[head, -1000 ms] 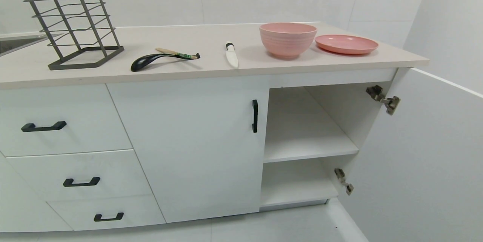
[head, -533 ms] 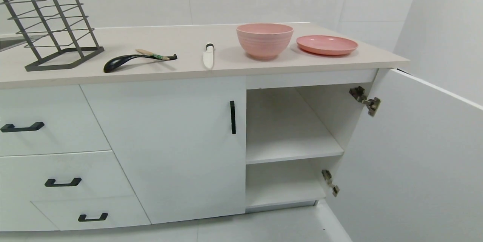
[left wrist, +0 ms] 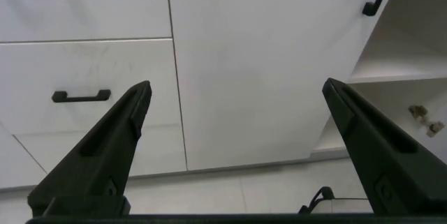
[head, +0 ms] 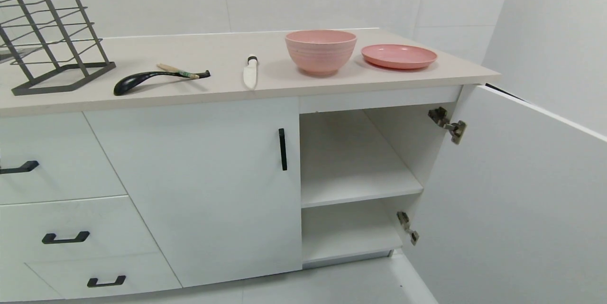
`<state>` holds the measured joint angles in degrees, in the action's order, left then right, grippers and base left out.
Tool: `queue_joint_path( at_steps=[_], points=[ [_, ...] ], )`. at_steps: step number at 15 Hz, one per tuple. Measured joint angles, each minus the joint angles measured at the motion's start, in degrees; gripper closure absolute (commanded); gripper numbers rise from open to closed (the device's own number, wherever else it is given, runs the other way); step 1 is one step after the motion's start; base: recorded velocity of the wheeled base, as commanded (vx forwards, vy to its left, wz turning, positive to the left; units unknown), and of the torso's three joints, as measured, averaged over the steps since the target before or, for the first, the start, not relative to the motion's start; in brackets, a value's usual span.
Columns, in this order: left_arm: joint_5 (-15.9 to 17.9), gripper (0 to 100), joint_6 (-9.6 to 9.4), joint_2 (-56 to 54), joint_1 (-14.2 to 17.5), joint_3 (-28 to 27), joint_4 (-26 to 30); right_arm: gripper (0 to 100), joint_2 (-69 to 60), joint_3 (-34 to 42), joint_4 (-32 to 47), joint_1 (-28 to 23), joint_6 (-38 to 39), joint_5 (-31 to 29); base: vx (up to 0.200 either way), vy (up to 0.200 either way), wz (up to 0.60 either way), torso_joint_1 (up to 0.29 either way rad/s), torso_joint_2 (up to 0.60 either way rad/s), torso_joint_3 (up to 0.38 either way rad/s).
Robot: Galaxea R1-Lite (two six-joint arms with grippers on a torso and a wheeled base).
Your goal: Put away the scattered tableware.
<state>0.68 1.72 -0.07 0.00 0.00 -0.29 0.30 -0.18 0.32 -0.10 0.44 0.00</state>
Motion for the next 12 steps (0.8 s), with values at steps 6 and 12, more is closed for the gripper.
queue_joint_path(
  at_steps=[6, 12],
  points=[
    [0.0, 0, -0.57, 0.0, 0.0, 0.0, 0.0, 0, 0.0, 0.0, 0.1, 0.0, -0.1, 0.0, 0.2, 0.0, 0.0, 0.002, 0.01, 0.002],
    [0.0, 0, -2.18, 0.0, 0.0, 0.0, 0.2, 0, 0.0, 0.0, 0.0, 0.0, -0.1, 0.0, 0.0, 0.0, 0.0, 0.078, -0.05, -0.017]
  ],
)
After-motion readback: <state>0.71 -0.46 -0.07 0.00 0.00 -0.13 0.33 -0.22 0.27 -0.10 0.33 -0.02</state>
